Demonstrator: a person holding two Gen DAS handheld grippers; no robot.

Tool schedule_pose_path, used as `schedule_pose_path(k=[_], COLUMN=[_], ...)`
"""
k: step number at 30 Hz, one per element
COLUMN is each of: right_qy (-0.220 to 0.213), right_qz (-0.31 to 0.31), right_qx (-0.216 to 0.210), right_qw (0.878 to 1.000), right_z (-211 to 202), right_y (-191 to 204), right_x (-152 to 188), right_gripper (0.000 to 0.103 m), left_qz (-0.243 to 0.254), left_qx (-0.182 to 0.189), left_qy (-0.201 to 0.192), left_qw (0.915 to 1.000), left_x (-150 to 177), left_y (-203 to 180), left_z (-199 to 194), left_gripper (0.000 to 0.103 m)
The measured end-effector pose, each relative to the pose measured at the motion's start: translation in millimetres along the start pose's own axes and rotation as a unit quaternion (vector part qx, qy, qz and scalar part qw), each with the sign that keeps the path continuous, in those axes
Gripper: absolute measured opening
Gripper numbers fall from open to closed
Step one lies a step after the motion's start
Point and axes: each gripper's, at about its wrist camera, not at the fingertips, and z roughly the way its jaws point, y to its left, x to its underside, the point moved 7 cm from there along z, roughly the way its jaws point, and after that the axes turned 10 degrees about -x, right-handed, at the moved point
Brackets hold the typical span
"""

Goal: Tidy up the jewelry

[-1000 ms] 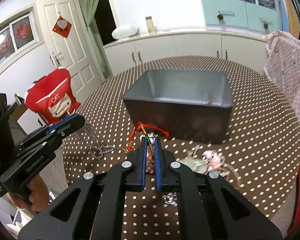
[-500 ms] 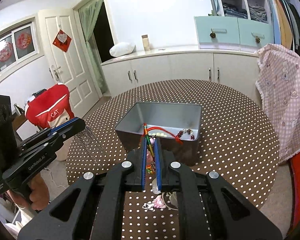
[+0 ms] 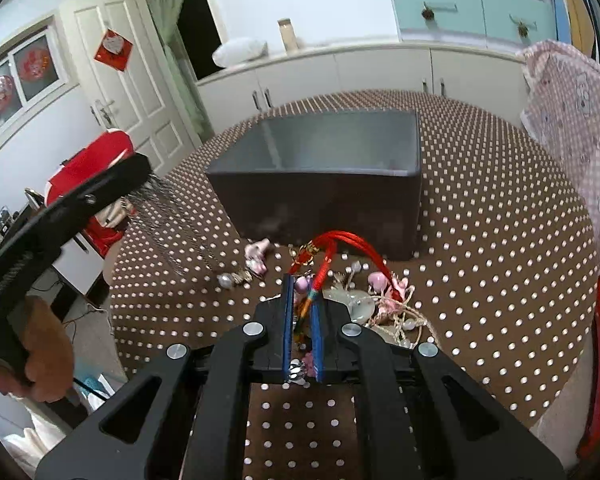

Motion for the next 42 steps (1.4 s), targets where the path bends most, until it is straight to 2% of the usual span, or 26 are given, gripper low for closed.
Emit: schedule_pose_path(k=[8, 12, 18, 31, 42], right_qy=[-0.025, -0.028, -0.051, -0.101, -0.118], right_qz=[0.018, 0.014, 0.007, -0.025, -0.035], right_qx=[-0.010, -0.019, -0.023, 0.001, 0.005], right_qw=[0.999, 0.999, 0.998, 0.995, 0.992], right_z=[-15, -18, -30, -65, -77], right_y=[-9, -6, -1, 9, 13], right_x=[-10, -11, -24, -60, -72], right_gripper=[0.010, 0.002, 0.002, 0.002, 0.002], left_qz=[0.002, 0.003, -0.001, -0.004, 0.000], left_qx=[-0.001, -0.001, 0.002, 0.025, 0.035], left_qy=[0.005, 0.005, -0.001, -0.030, -0.043], left_qw=[1.0000, 1.0000, 1.0000, 0.9992, 0.9985], left_x=[0, 0, -5, -32, -51], left_y=[1, 0, -1, -8, -18], left_z=[4, 6, 4, -5, -11], left_gripper=[0.012, 0.012, 0.012, 0.012, 0.012])
